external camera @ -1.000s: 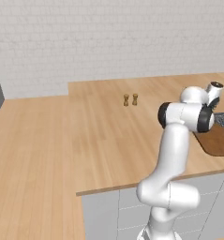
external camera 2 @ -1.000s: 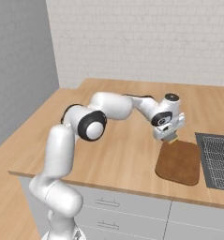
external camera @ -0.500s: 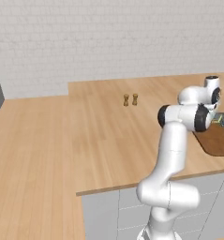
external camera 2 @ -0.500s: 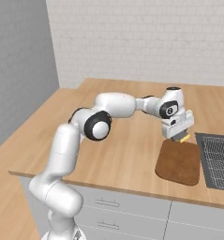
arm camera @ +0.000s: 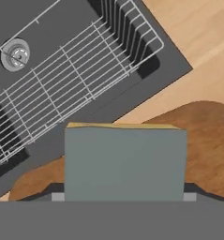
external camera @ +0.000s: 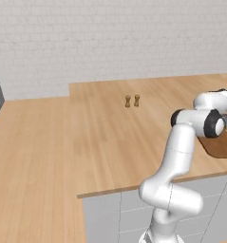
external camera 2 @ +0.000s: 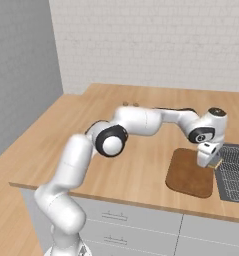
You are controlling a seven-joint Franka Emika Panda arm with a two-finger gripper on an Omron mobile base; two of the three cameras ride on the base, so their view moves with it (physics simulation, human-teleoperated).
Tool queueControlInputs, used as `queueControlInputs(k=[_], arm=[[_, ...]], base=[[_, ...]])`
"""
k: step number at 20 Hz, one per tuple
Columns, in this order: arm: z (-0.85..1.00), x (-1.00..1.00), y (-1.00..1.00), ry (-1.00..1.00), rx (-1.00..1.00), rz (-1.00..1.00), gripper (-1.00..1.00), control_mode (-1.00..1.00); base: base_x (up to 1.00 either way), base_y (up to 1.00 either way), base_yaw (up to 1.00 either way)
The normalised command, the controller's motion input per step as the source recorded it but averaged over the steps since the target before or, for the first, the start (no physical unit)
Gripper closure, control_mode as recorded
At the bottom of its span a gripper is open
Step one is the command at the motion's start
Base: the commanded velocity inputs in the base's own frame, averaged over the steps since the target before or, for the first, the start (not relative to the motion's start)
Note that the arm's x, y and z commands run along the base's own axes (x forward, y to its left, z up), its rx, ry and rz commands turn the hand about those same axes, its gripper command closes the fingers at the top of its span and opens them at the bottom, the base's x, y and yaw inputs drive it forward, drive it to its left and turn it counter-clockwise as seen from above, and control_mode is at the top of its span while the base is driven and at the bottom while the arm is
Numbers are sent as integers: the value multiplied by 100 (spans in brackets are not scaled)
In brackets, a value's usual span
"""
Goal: Pick up the sponge from the counter and clean the cutting board by briefly scrubbing or pressing down on the cutting board. Once finished, release the sponge.
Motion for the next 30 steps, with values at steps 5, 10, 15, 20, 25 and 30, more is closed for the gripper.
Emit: queueControlInputs(k=[5,10,15,20,25,30], arm=[[-39,16,0,26,-9,20,100,-100],[-48,-1,-8,-1,14,13,100,-100],[-80,-36,-23,-27,47,0,100,-100],[-100,-23,7,-24,41,0,100,-100],[-87,51,55,1,33,11,100,-100],[-54,52,95,10,29,22,100,-100]], base=[[0,0,0],[0,0,0],[0,0,0],[0,0,0],[0,0,0],[0,0,0]])
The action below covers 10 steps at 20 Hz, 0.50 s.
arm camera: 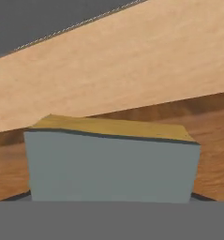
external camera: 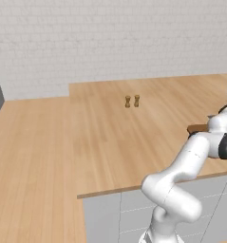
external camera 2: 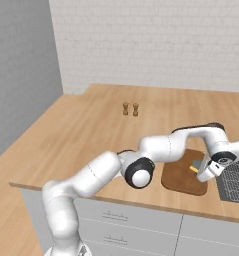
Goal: Pick up the sponge from the counter and clean the cutting board by briefly scrubbing or pressing down on the cutting board. Once finished, release the sponge.
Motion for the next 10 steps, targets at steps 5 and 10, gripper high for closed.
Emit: queueControlInputs(k=[5,10], arm=[[-36,-24,100,-3,19,4,100,-100],[-9,-20,100,-11,8,0,100,-100]], base=[[0,0,0],[0,0,0]])
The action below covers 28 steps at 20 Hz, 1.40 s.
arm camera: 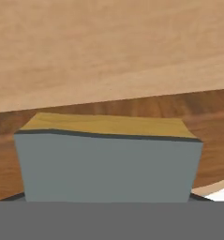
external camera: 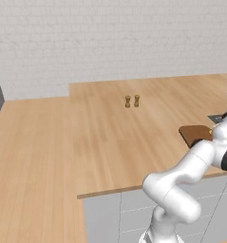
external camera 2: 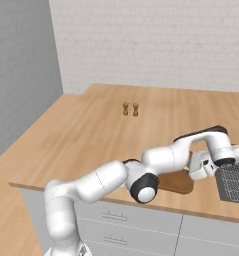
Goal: Pick up the sponge from the counter and clean the cutting board by briefly scrubbing or pressing down on the cutting board. Once finished, release the sponge.
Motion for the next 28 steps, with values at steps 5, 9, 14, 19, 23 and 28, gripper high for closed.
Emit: queueControlInputs(k=[5,9,14,19,23,28], arm=[[-11,-4,100,-27,-11,-4,100,-100],[-15,0,100,-32,-23,-11,100,-100],[8,0,100,-38,-36,-14,100,-100],[-12,-8,100,-18,-49,-13,100,-100],[-85,-61,100,2,-45,-16,100,-100],[-81,-90,100,16,-21,-15,100,-100]], base=[[0,0,0],[0,0,0],[0,0,0],[0,0,0],[0,0,0],[0,0,0]])
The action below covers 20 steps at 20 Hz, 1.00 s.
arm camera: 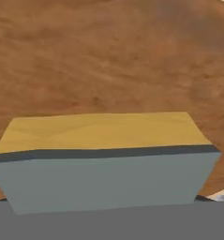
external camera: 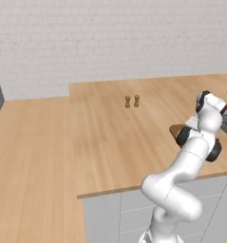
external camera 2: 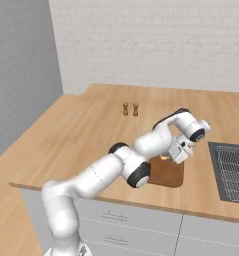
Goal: Pick up the sponge from the counter and clean the cutting board by briefly scrubbing or pressing down on the cutting board. Once finished, release the sponge.
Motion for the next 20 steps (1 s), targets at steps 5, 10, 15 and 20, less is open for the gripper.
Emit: queueControlInputs(k=[5,10,15,20], arm=[[-47,-100,100,3,-1,-9,100,-100],[-54,-98,100,0,-2,-10,100,-100],[-66,-29,100,-4,-8,-5,100,-100],[-58,0,100,-13,-8,0,100,-100]], base=[[0,0,0],[0,0,0],[0,0,0],[0,0,0]])
